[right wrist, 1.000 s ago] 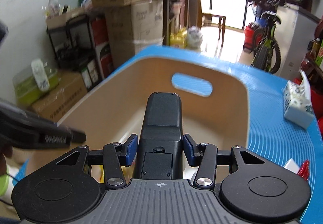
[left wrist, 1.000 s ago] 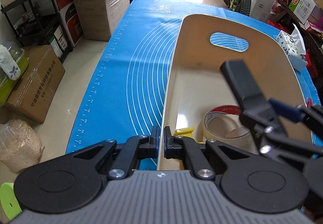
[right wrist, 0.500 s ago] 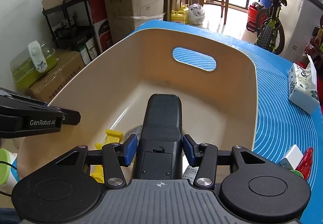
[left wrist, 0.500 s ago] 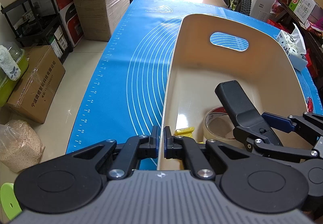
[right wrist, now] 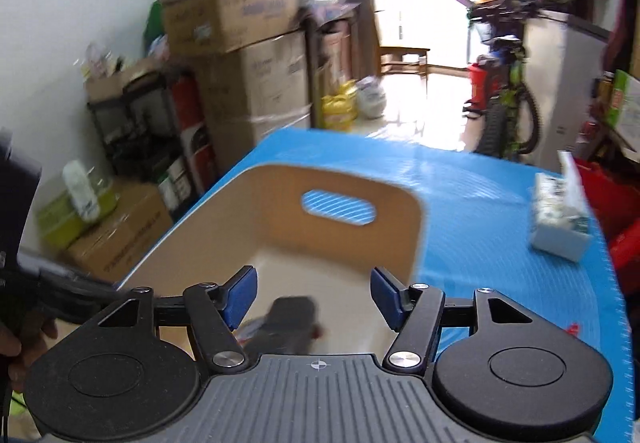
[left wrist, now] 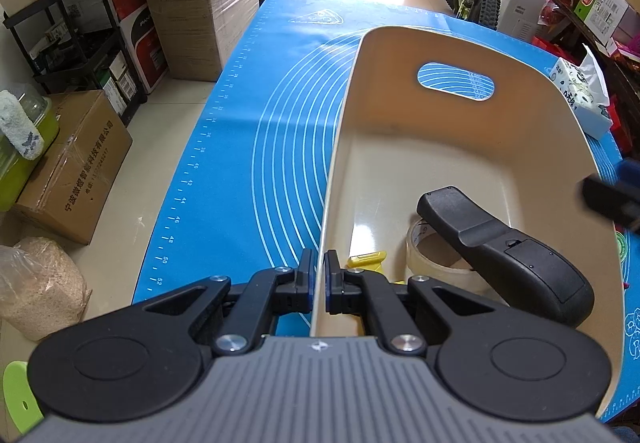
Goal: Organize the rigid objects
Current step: 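Carry the black remote into the basket and open the right gripper, then move the right gripper to the green ointment tin and grasp it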
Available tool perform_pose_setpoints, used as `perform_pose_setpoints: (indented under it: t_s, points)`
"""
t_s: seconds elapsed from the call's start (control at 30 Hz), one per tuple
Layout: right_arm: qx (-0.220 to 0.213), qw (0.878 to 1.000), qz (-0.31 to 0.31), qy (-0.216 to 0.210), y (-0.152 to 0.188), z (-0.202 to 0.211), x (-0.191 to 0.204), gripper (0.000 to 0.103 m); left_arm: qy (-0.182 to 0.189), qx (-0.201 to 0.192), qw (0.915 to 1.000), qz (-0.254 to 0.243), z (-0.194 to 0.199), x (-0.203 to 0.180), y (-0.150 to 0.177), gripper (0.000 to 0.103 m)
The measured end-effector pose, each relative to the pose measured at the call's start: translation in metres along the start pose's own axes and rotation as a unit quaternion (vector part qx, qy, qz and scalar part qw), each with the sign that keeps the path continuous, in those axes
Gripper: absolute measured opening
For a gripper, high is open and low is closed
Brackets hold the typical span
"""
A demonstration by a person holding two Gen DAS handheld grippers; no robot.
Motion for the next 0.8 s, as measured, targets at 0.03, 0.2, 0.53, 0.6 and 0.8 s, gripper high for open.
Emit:
perform_pose_setpoints:
  t_s: [0.03,0.2,0.53,0.6,0.8]
  points:
    - [-0.004,1.000,-0.008,0.011,-0.001,0.004,-0.009,0.070,0.000,0.000,1.0000,0.000,0.000,0.000,0.000,0.006]
    - [-0.014,0.997,-0.033,0.065,0.006,0.021,-0.056,0.071,0.000,0.000,1.0000,0.000,0.000,0.001,0.000,0.007]
    - [0.037,0.986,-0.073,0.148,0.075,0.017,-0.145,0.071,-0.001,0.000,1.0000,0.000,0.000,0.001,0.000,0.007]
    - [0.048,0.984,-0.076,0.157,0.089,0.011,-0.155,0.071,-0.001,0.000,1.0000,0.000,0.000,0.000,0.001,0.007]
    - [0.072,0.983,-0.040,0.163,0.113,-0.010,-0.159,0.071,-0.001,0.000,1.0000,-0.001,0.000,0.000,0.001,0.007]
Point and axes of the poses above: each gripper's, at about its wrist camera, not at the fingertips, and z roughly against the way its jaws point, x to its left, y to its underside, the point moved 8 cm from there along -z, roughly the way its jaws point, and after that the axes turned 4 degrees about z, right-handed, at the moved point
